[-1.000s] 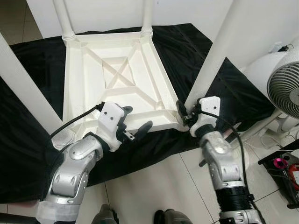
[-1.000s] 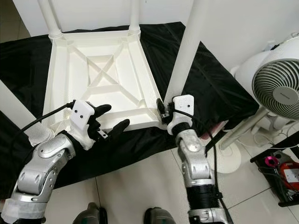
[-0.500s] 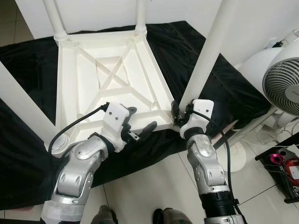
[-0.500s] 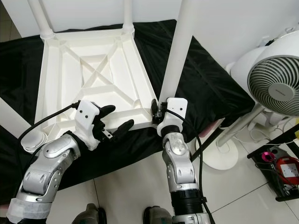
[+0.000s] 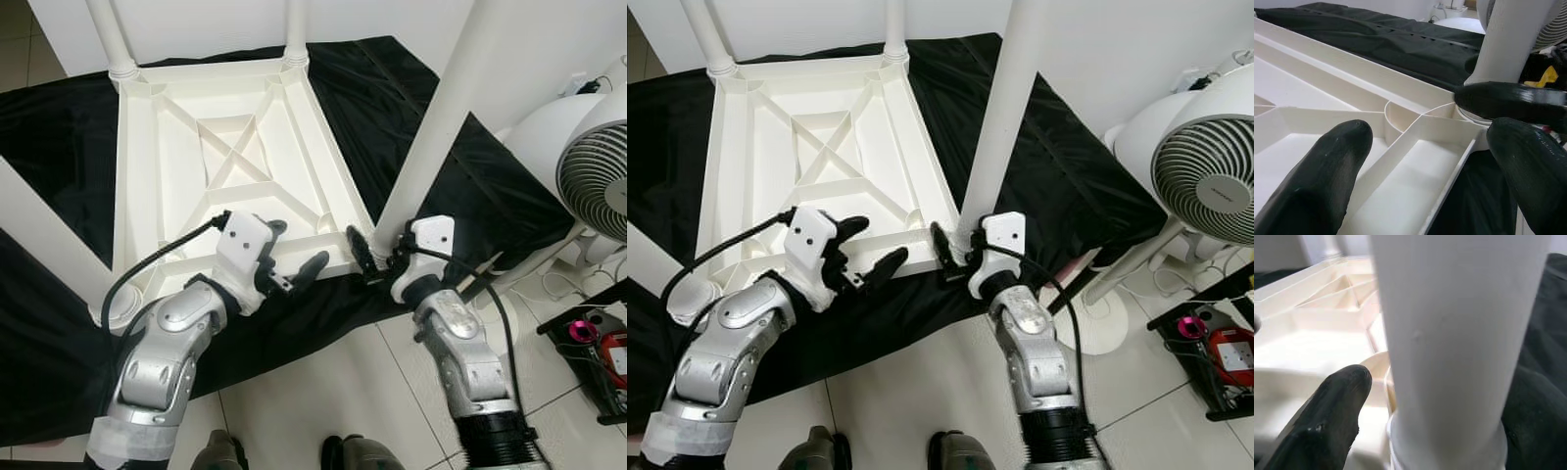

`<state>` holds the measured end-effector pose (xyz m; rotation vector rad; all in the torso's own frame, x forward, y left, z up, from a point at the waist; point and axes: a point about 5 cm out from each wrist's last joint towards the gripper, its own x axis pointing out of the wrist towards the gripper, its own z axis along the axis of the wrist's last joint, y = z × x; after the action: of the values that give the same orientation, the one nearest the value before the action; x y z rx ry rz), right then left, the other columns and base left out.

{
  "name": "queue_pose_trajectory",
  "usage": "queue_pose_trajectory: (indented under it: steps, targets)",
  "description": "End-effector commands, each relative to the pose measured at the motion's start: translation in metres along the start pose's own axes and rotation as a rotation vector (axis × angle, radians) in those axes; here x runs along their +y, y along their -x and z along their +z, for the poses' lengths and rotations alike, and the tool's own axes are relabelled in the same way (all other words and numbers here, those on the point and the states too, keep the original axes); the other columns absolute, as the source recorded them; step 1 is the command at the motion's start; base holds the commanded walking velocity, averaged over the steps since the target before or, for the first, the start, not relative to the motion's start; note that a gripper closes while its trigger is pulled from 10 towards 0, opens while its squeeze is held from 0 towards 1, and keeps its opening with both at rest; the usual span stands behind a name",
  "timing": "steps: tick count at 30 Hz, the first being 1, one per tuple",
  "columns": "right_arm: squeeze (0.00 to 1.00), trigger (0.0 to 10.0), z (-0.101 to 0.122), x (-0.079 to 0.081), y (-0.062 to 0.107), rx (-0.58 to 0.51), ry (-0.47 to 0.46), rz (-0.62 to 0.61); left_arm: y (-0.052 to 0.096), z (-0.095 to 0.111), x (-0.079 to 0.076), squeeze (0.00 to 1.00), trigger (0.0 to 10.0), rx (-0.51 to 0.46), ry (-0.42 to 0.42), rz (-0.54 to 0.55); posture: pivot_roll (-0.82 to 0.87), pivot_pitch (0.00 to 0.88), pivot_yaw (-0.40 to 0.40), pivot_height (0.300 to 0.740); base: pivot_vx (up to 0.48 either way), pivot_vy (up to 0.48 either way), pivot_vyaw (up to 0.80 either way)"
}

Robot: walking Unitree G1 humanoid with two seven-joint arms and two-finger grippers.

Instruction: Building children table

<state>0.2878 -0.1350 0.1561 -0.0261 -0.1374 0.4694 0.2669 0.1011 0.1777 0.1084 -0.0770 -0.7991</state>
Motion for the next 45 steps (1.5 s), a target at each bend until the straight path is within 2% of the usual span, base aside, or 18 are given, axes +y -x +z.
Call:
queue_pose_trajectory:
  steps: [1, 4, 8, 10, 14, 18, 19, 20, 21, 22, 24, 33, 34, 37, 41, 45]
  targets:
    - [0.00, 10.0, -0.006, 0.000, 0.002, 0.023, -0.011, 0.076, -0.001, -0.003, 0.000, 0.00, 10.0, 0.026, -0.002, 0.024, -0.09, 0.107, 0.002, 0.740, 0.000, 0.000, 0.00]
    - [0.00, 10.0, -0.003, -0.004, 0.001, 0.018, 0.045, 0.166, -0.001, -0.005, -0.002, 0.00, 10.0, 0.035, -0.049, -0.006, -0.09, 0.099, -0.002, 0.740, 0.000, 0.000, 0.00]
    - [0.00, 10.0, 0.001, -0.010, -0.003, 0.007, 0.096, 0.219, -0.001, -0.007, -0.004, 0.00, 10.0, 0.044, -0.096, -0.042, -0.09, 0.091, -0.005, 0.740, 0.000, 0.000, 0.00]
    - [0.00, 10.0, 0.001, -0.010, -0.003, 0.007, 0.096, 0.219, -0.001, -0.007, -0.004, 0.00, 10.0, 0.044, -0.096, -0.042, -0.09, 0.091, -0.005, 0.740, 0.000, 0.000, 0.00]
    - [0.00, 10.0, 0.004, -0.022, -0.011, 0.006, 0.147, 0.219, -0.005, -0.006, -0.007, 0.00, 10.0, 0.037, -0.081, -0.064, -0.09, 0.083, -0.009, 0.740, 0.000, 0.000, 0.00]
    - [0.00, 10.0, 0.003, -0.027, -0.014, 0.012, 0.156, 0.223, -0.006, -0.006, -0.010, 0.00, 10.0, 0.034, -0.068, -0.079, -0.08, 0.082, -0.006, 0.740, 0.000, 0.000, 0.00]
    - [0.00, 8.9, 0.001, -0.027, -0.015, 0.021, 0.161, 0.240, -0.006, -0.006, -0.013, 0.00, 10.0, 0.036, -0.055, -0.095, -0.08, 0.081, -0.006, 0.740, 0.000, 0.000, 0.00]
    - [0.00, 5.5, -0.001, -0.027, -0.015, 0.029, 0.160, 0.254, -0.006, -0.007, -0.015, 0.00, 10.0, 0.039, -0.042, -0.110, -0.08, 0.081, -0.006, 0.740, 0.000, 0.000, 0.00]
    - [0.00, 5.5, -0.001, -0.027, -0.015, 0.029, 0.160, 0.254, -0.006, -0.007, -0.015, 0.00, 10.0, 0.039, -0.042, -0.110, -0.08, 0.081, -0.006, 0.740, 0.000, 0.000, 0.00]
    - [0.00, 0.2, -0.003, -0.027, -0.015, 0.036, 0.169, 0.265, -0.006, -0.007, -0.017, 0.00, 10.0, 0.043, -0.041, -0.123, -0.08, 0.078, -0.002, 0.740, 0.000, 0.000, 0.00]
    - [0.00, 0.0, -0.005, -0.028, -0.014, 0.043, 0.170, 0.274, -0.005, -0.008, -0.018, 0.00, 10.0, 0.048, -0.039, -0.130, -0.08, 0.078, -0.002, 0.740, 0.000, 0.000, 0.00]
    - [0.00, 0.0, -0.013, -0.034, -0.007, 0.065, 0.181, 0.258, -0.005, -0.011, -0.019, 0.00, 10.0, 0.060, -0.044, -0.146, -0.08, 0.070, 0.001, 0.740, 0.000, 0.000, 0.00]
    - [0.00, 10.0, -0.013, -0.034, -0.007, 0.064, 0.169, 0.235, -0.006, -0.013, -0.019, 0.00, 10.0, 0.063, -0.042, -0.142, -0.08, 0.069, 0.000, 0.740, 0.000, 0.000, 0.00]
    - [0.00, 10.0, -0.014, -0.034, -0.006, 0.064, 0.139, 0.186, -0.006, -0.015, -0.019, 0.00, 10.0, 0.066, -0.034, -0.133, -0.08, 0.069, 0.000, 0.740, 0.000, 0.000, 0.00]
    - [0.00, 10.0, -0.019, -0.033, -0.008, 0.074, 0.106, 0.051, -0.007, -0.018, -0.019, 0.00, 10.0, 0.065, -0.001, -0.096, -0.09, 0.067, -0.004, 0.740, 0.000, 0.000, 0.00]
    - [0.00, 10.0, -0.021, -0.025, -0.006, 0.063, 0.092, -0.073, -0.006, -0.019, -0.021, 0.00, 10.0, 0.065, 0.009, -0.078, -0.09, 0.067, -0.010, 0.740, 0.000, 0.000, 0.00]
